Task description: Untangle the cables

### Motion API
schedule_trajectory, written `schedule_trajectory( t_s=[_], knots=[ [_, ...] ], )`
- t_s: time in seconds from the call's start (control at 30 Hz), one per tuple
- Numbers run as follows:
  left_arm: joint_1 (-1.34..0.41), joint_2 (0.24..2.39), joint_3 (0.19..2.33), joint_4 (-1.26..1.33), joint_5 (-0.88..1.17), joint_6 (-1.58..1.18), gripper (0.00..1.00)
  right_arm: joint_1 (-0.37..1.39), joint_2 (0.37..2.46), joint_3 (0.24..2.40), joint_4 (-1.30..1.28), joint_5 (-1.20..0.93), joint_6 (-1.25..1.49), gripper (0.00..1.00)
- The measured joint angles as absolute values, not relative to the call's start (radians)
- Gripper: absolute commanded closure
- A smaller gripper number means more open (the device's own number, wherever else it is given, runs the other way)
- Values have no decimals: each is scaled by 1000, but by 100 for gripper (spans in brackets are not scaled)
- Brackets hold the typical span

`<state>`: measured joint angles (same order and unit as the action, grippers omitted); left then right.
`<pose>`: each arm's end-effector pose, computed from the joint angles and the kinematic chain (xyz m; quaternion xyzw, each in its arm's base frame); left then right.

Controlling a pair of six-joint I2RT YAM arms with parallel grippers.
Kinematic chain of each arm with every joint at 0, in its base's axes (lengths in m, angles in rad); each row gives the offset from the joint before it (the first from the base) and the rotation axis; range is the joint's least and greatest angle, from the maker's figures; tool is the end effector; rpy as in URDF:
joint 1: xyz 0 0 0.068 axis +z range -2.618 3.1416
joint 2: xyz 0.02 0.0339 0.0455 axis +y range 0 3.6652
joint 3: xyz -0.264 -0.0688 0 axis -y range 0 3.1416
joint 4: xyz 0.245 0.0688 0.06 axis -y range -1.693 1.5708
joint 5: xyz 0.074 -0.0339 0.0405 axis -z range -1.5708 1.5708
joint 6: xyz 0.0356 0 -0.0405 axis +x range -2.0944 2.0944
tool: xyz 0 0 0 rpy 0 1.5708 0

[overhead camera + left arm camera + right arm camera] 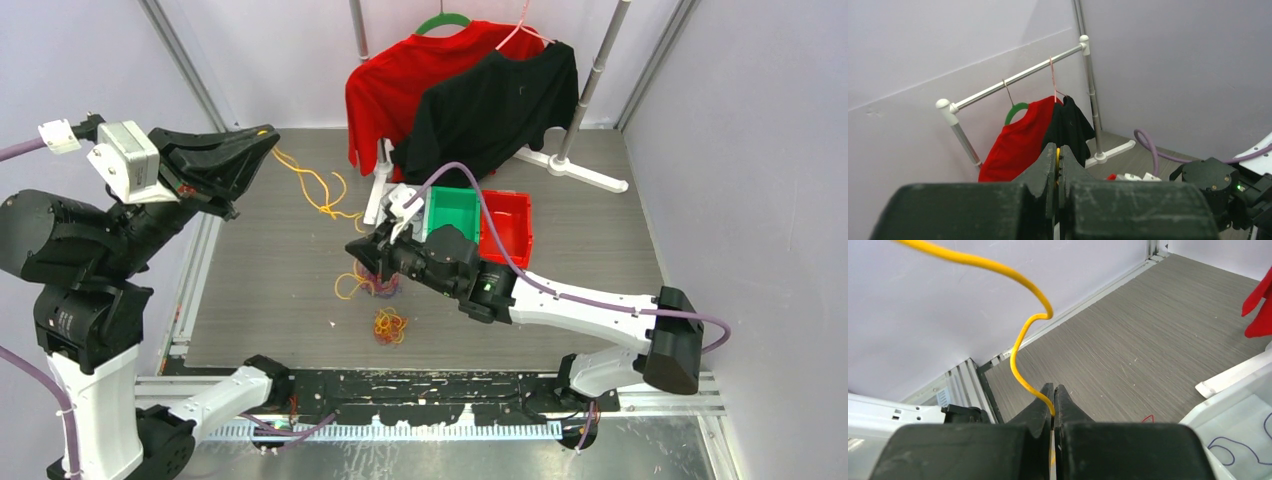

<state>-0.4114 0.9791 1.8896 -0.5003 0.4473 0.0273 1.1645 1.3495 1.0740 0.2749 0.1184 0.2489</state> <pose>0.0607 -0.0433 0.6052 0.2974 0.4814 -0.2750 0.7773 0.1317 0.2955 0.3621 -0.2746 0.6519 0.4264 0.5638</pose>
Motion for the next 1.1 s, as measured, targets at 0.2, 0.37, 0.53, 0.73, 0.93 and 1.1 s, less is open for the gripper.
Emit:
schedule_trajectory(
  t_s=[0.2,0.37,0.53,0.73,0.93,1.1],
  knots=[
    [-411,910,1746,-514,461,9,100,1144,1267,1016,311,153,335,99],
    [-412,897,1568,-557,532,-14,100,1113,1200,1005,373,155,439,99],
    [-439,988,1526,-625,559,-24,100,1100,1188,1005,413,135,503,99],
    [-507,1066,1526,-662,553,-20,100,1097,1188,1005,411,82,528,99],
    [-556,1083,1539,-665,543,-15,100,1063,1183,1004,404,51,566,82],
    [-568,1132,1562,-664,544,-20,100,1042,1171,1003,388,28,602,70]
  ],
)
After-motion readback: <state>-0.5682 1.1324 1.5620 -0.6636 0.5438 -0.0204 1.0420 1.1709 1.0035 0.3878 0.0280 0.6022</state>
